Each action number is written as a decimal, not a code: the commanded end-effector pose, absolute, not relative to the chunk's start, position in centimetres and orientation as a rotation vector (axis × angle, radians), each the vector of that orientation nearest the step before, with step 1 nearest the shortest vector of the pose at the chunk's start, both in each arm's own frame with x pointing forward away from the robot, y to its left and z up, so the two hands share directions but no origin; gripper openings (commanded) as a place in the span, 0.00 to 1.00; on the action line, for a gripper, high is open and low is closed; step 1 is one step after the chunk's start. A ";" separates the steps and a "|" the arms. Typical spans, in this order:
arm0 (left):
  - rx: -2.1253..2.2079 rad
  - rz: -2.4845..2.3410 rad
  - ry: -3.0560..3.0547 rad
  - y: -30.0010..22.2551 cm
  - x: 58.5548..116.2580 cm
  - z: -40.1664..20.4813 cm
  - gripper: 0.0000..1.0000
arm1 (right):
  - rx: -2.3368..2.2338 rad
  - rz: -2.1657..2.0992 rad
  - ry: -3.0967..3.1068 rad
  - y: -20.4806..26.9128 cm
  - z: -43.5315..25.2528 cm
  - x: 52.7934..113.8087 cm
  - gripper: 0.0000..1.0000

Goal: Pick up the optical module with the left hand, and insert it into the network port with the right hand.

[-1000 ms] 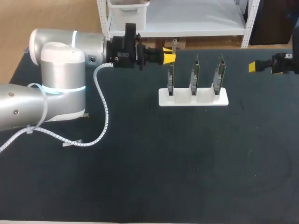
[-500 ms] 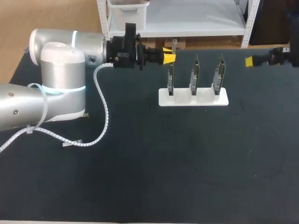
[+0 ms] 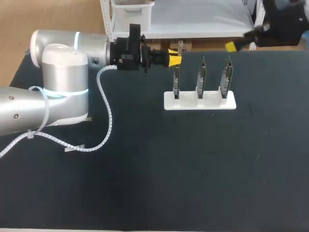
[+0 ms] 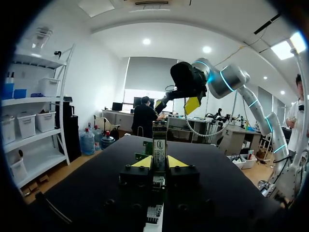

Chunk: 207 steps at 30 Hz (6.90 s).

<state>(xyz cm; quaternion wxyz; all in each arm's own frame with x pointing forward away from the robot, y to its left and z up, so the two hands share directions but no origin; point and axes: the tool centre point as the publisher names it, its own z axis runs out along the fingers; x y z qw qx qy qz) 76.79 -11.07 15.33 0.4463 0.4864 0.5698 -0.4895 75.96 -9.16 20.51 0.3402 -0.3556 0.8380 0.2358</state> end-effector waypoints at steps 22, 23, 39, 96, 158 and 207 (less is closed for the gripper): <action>1.201 -1.209 1.411 -11.1 76.7 15.3 0.00 | -1.727 1.340 1.661 0.9 19.0 78.0 1.00; 1.201 -1.209 1.411 -11.1 76.7 15.3 0.00 | -1.724 1.341 1.660 1.1 18.9 78.0 1.00; 1.201 -1.209 1.411 -11.1 76.7 15.3 0.00 | -1.574 1.130 1.697 2.6 19.0 77.0 1.00; 1.201 -1.209 1.411 -11.1 76.7 15.3 0.00 | -1.580 1.050 1.663 4.3 19.0 76.4 1.00; 1.502 -1.038 1.450 -8.6 75.8 16.1 1.00 | -1.563 1.051 1.674 4.3 18.4 75.8 0.00; 1.730 -0.935 1.675 -6.8 76.8 10.8 1.00 | -1.506 1.023 1.679 3.2 18.5 75.1 0.00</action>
